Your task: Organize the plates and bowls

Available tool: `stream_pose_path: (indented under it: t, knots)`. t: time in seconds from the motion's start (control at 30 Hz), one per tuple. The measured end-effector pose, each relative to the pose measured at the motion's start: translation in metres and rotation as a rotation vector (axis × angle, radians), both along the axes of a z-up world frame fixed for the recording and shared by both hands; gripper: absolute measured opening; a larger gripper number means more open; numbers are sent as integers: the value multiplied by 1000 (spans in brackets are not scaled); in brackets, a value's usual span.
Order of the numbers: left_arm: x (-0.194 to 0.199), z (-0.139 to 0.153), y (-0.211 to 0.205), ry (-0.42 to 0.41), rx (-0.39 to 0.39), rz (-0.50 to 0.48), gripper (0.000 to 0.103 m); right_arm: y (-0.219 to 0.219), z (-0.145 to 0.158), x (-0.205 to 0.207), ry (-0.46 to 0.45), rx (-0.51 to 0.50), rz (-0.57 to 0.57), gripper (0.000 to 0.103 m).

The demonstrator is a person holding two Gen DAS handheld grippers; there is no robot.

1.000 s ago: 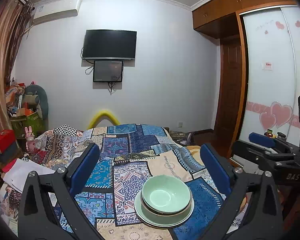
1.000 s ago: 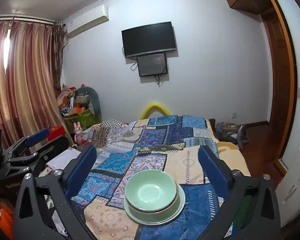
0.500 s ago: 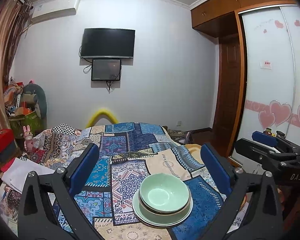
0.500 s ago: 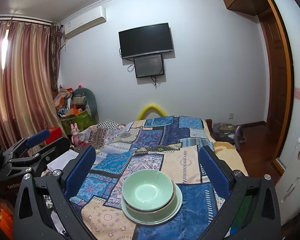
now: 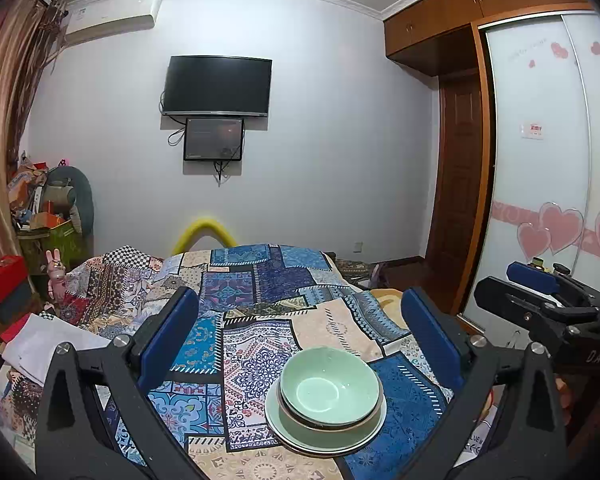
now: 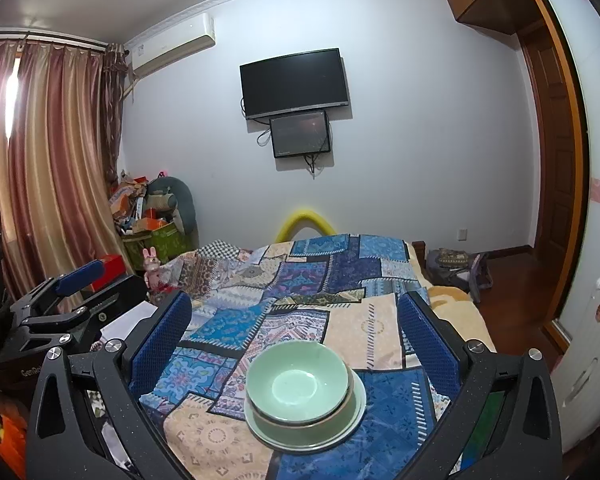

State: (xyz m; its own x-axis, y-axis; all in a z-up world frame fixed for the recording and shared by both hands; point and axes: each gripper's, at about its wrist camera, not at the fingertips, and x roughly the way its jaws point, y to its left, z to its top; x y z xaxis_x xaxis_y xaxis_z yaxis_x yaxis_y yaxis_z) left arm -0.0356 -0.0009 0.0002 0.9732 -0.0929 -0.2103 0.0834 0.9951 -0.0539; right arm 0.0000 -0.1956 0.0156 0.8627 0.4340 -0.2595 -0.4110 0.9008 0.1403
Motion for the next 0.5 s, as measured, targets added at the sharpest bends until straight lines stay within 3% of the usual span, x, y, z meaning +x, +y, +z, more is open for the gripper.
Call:
stream_pose_path:
  t: [0.5]
  knots:
    - [0,1,-1,5,-6,-17,103,0,3,-4,-10,-3,-1,103]
